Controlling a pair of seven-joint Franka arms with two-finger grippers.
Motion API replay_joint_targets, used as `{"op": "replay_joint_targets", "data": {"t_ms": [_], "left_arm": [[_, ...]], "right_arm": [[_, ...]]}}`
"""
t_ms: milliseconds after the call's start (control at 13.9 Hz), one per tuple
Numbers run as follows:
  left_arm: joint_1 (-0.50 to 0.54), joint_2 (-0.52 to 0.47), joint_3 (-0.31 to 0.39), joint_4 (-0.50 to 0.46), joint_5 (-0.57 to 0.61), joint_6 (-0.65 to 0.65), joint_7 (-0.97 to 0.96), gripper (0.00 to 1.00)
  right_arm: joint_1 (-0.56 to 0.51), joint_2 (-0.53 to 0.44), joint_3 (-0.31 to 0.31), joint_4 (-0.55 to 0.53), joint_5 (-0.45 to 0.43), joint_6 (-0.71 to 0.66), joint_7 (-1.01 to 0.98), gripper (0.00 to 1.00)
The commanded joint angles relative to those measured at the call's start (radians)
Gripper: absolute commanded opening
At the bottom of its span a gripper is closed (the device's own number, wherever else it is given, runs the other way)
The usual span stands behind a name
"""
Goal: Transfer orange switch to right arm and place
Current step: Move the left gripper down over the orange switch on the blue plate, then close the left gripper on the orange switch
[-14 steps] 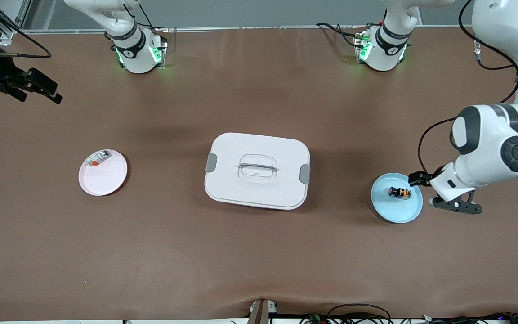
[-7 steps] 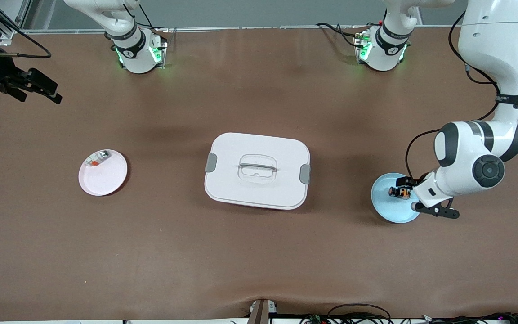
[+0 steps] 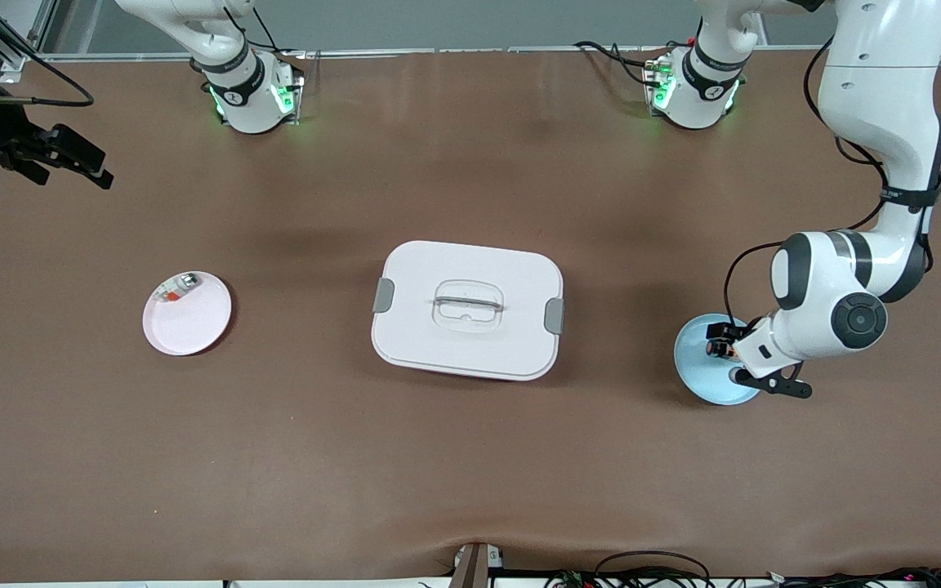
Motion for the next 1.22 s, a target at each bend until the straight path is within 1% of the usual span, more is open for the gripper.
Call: {"op": "replay_joint_targets", "data": {"t_ms": [0, 144, 360, 576, 720, 1008, 1080, 1152], "left_arm": [[-0.004, 0.012, 0.001, -0.007, -0.003, 0.054, 0.020, 1.00], [-0.002, 0.025, 0.001, -0.012, -0.003, 0.081, 0.020, 1.00], [-0.002, 0.029, 0.001, -0.053, -0.003, 0.126, 0.020, 1.00], [-0.002, 0.043, 0.001, -0.059, -0.003, 0.141, 0.020, 1.00], [-0.002, 0.045, 0.001, -0.067, -0.003, 0.161, 0.020, 1.00], [-0.002, 0.049, 0.001, -0.067, -0.003, 0.163, 0.020, 1.00], [-0.002, 0.049, 0.001, -0.066, -0.003, 0.164, 0.020, 0.95], [-0.002, 0.049, 0.001, -0.066, -0.003, 0.166, 0.022, 0.64]], "right_arm": [[-0.003, -0.001, -0.002, 0.000, -0.002, 0.009, 0.002, 1.00], [-0.004, 0.001, -0.002, 0.000, -0.003, 0.009, 0.002, 1.00], [-0.001, 0.007, -0.002, 0.010, -0.003, 0.003, 0.002, 1.00], [-0.006, 0.015, -0.003, 0.011, -0.006, 0.007, 0.003, 1.00], [-0.021, 0.036, -0.003, 0.011, -0.005, -0.003, 0.003, 1.00], [-0.026, 0.056, -0.007, 0.011, -0.003, 0.007, 0.003, 1.00], [-0.024, 0.067, -0.005, 0.017, -0.005, 0.003, -0.011, 1.00], [-0.023, 0.070, -0.005, 0.017, -0.003, -0.003, -0.008, 1.00]]}}
